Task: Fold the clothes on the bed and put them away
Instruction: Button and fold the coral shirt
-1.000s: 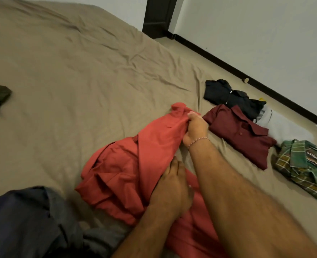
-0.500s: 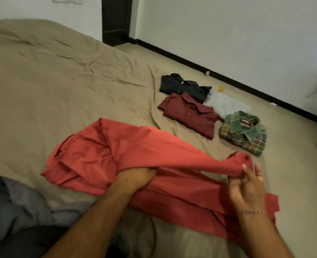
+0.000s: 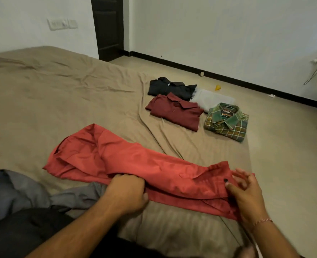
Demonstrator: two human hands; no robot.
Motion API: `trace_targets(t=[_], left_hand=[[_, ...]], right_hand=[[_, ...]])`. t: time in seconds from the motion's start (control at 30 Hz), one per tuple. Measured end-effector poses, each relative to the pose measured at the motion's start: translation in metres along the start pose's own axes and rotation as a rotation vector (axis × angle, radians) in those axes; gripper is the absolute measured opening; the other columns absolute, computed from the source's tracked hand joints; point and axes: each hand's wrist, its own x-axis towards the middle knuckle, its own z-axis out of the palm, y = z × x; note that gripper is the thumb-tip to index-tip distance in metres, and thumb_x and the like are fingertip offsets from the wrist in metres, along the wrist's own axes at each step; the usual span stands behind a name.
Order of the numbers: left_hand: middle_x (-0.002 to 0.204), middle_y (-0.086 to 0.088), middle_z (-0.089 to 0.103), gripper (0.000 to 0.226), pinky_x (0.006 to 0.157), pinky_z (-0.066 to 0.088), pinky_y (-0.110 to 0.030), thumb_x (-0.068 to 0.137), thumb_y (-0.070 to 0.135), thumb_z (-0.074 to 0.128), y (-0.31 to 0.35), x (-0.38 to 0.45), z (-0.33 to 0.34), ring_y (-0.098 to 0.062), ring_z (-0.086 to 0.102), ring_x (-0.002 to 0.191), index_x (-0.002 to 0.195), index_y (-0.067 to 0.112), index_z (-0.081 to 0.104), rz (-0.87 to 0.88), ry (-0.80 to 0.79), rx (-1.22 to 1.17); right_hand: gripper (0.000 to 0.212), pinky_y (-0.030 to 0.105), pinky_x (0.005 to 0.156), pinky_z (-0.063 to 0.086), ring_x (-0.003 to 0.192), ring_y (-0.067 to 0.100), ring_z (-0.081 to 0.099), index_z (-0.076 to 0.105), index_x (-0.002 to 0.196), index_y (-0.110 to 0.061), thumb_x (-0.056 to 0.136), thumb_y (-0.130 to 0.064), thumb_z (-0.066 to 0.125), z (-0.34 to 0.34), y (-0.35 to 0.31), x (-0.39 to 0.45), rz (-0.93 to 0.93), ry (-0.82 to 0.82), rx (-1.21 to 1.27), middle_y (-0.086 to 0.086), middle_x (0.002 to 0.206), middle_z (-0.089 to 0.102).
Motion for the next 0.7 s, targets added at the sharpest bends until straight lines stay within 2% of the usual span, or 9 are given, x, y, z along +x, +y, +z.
trace_targets(t=[0.07,0.13,0.2,0.23,0.37,0.43,0.5,0.6,0.7], left_hand=[[0.099,-0.005,0.073,0.043,0.074,0.052,-0.035,0.089,0.057,0.043,0.001,-0.011,-0.014,-0.028,0.071,0.093,0.098,0.021,0.064,-0.029,0.136,-0.059],[0.082,-0.004,0.072,0.040,0.061,0.050,-0.035,0.088,0.054,0.043,-0.005,-0.004,-0.025,-0.029,0.071,0.078,0.087,0.020,0.064,-0.093,0.366,-0.164],[0.085,0.000,0.074,0.031,0.065,0.053,-0.036,0.088,0.044,0.047,-0.023,0.015,-0.030,-0.026,0.071,0.081,0.090,0.022,0.070,-0.107,0.551,-0.339],[0.098,0.000,0.075,0.034,0.075,0.055,-0.037,0.089,0.040,0.047,-0.034,0.028,-0.028,-0.025,0.071,0.092,0.102,0.023,0.072,-0.089,0.576,-0.396],[0.156,-0.011,0.049,0.076,0.118,0.039,-0.044,0.093,0.056,0.031,-0.075,0.067,0.007,-0.029,0.046,0.144,0.155,0.014,0.042,0.048,0.260,-0.319],[0.171,-0.005,0.024,0.091,0.128,0.021,-0.045,0.089,0.069,0.019,-0.086,0.074,0.031,-0.021,0.021,0.158,0.165,0.019,0.021,0.027,0.097,-0.286],[0.175,0.003,0.006,0.100,0.129,0.007,-0.046,0.083,0.078,0.008,-0.088,0.077,0.049,-0.014,0.002,0.161,0.167,0.024,0.006,-0.056,0.008,-0.262],[0.175,0.003,-0.001,0.100,0.129,0.002,-0.049,0.084,0.080,0.003,-0.088,0.082,0.059,-0.013,-0.005,0.160,0.167,0.025,0.001,-0.169,0.033,-0.252],[0.175,0.001,0.000,0.101,0.129,0.004,-0.049,0.084,0.080,0.004,-0.088,0.086,0.062,-0.015,-0.003,0.161,0.167,0.022,0.002,-0.204,0.051,-0.227]], right_hand=[[0.052,0.042,0.089,0.056,0.101,0.025,0.065,0.058,0.133,-0.016,0.087,0.003,0.075,-0.004,0.001,0.003,0.084,-0.001,-0.007,0.012,0.113,0.070],[0.035,0.037,0.084,0.053,0.095,0.024,0.066,0.069,0.122,-0.010,0.089,-0.012,0.078,-0.003,-0.003,0.010,0.159,0.018,0.015,0.014,0.108,0.075],[0.019,0.038,0.084,0.054,0.092,0.027,0.069,0.076,0.104,-0.007,0.089,-0.019,0.079,0.000,-0.008,0.020,0.179,0.016,-0.034,0.013,0.102,0.077],[0.017,0.041,0.086,0.057,0.091,0.029,0.072,0.077,0.100,-0.008,0.088,-0.020,0.080,0.001,-0.011,0.025,0.182,-0.002,-0.079,0.013,0.099,0.078],[0.021,0.030,0.058,0.057,0.059,0.015,0.068,0.075,0.086,-0.004,0.091,-0.024,0.078,0.007,-0.018,0.040,0.203,-0.078,-0.262,0.011,0.074,0.076],[0.022,0.043,0.062,0.061,0.060,0.017,0.064,0.075,0.081,-0.004,0.092,-0.023,0.076,0.008,-0.007,0.049,0.156,-0.040,-0.355,0.016,0.075,0.075],[0.020,0.054,0.077,0.061,0.064,0.021,0.065,0.075,0.080,-0.007,0.094,-0.021,0.074,0.005,0.005,0.054,0.072,0.018,-0.427,0.013,0.075,0.076],[0.025,0.047,0.076,0.059,0.071,0.030,0.070,0.072,0.079,-0.009,0.093,-0.030,0.071,-0.003,0.005,0.053,-0.049,0.148,-0.506,0.006,0.073,0.074],[0.024,0.039,0.074,0.051,0.086,0.037,0.069,0.074,0.096,-0.013,0.094,-0.036,0.068,-0.013,-0.003,0.042,-0.163,0.195,-0.807,0.012,0.089,0.075]])
